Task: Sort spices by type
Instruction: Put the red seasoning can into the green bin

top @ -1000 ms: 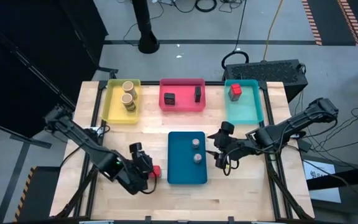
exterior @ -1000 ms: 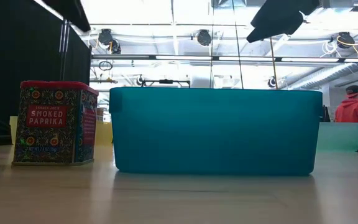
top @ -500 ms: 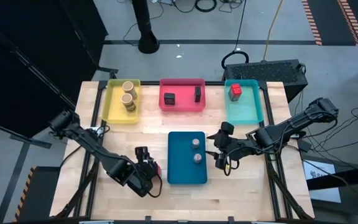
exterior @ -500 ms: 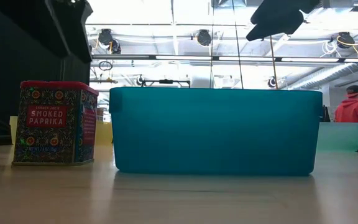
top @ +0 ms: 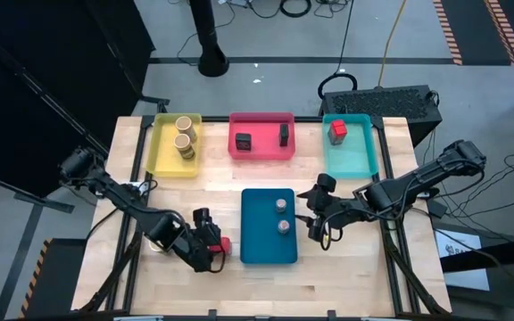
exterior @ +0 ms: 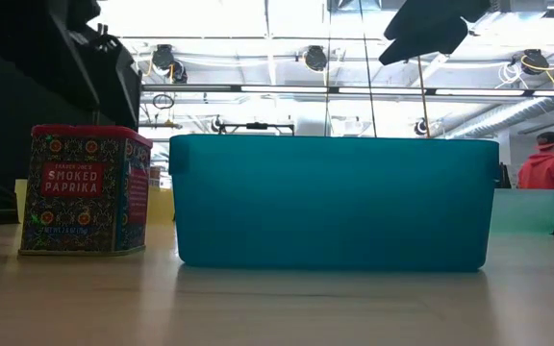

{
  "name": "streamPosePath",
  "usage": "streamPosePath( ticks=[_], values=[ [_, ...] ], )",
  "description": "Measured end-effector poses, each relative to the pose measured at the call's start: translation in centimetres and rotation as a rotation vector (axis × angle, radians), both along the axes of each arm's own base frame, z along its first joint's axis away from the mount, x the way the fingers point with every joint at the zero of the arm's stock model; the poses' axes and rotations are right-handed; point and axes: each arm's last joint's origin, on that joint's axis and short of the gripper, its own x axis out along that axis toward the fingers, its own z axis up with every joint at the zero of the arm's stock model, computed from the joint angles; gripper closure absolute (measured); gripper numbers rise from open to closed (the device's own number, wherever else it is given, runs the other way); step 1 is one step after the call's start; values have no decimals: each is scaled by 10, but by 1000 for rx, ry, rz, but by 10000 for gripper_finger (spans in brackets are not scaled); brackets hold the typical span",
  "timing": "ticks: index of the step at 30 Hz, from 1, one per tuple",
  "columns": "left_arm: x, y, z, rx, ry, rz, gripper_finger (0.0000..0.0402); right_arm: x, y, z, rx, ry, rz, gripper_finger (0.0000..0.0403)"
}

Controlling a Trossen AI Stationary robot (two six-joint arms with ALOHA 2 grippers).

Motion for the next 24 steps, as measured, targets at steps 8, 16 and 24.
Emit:
streamPosePath(
  ticks=[8,16,24],
  values=[
    [2,-2,0,2,-15,-45,84,1,-4,0,-2,2,-17,135],
    [1,-4,-8,-27,-8,-32,84,1,-4,0,2,2,-20,135],
    [-5,0,-37,-75,-78,-32,87,1,-4,0,2,1,-21,135]
  ],
)
